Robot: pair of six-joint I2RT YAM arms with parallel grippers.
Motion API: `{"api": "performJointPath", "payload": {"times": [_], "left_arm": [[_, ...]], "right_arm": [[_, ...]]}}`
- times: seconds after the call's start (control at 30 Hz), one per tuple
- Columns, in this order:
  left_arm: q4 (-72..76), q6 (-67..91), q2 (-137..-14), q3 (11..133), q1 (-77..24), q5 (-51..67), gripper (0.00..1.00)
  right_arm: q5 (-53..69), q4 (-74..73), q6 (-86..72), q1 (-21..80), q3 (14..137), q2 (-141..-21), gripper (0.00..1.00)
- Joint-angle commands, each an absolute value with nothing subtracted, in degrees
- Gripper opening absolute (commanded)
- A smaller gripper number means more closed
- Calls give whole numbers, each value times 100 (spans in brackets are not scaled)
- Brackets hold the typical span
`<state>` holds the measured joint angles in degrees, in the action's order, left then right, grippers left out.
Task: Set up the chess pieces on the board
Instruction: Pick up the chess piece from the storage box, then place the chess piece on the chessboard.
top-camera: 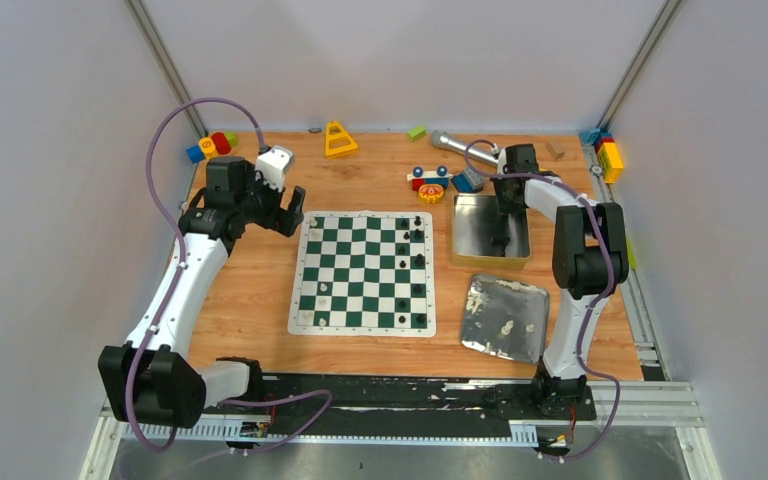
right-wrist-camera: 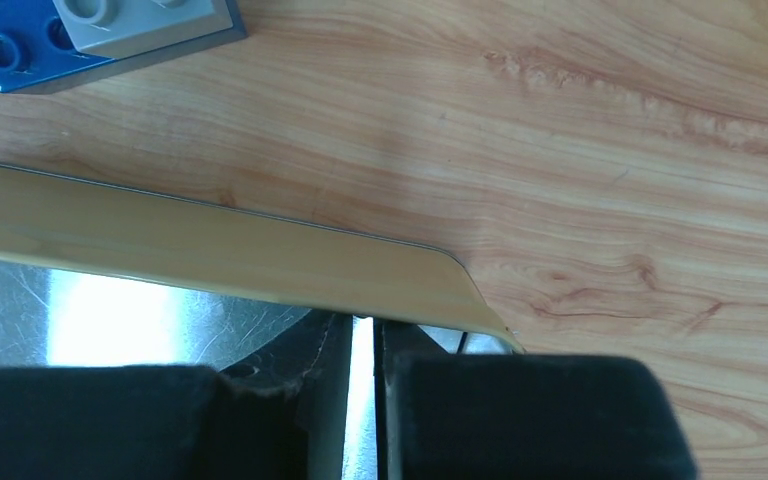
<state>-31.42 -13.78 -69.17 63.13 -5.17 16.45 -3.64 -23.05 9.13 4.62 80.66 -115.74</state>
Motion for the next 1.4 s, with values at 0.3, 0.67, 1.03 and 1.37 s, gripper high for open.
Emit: {"api": "performJointPath", "payload": {"times": [0.3,0.67,1.03,1.37], "left_arm": [[-2975,-1637,-6685,6373,-477,2898,100],[-2656,-2062,-6844,6634,-1011,4970,97],[-3232,-4279,-7447,7177,-2386,5779,92],[-3427,-5102,-7642,7038,-2993,5696,83]], "right_arm": [[1601,-2589,1818,360,7474,-10198,0],[5628,-4839,3042,1247,8090,-9228,0],[6981,-6562,3757,2759,9507,-10245,0],[7352,-6838,3850,2857,9766,-10512,0]]}}
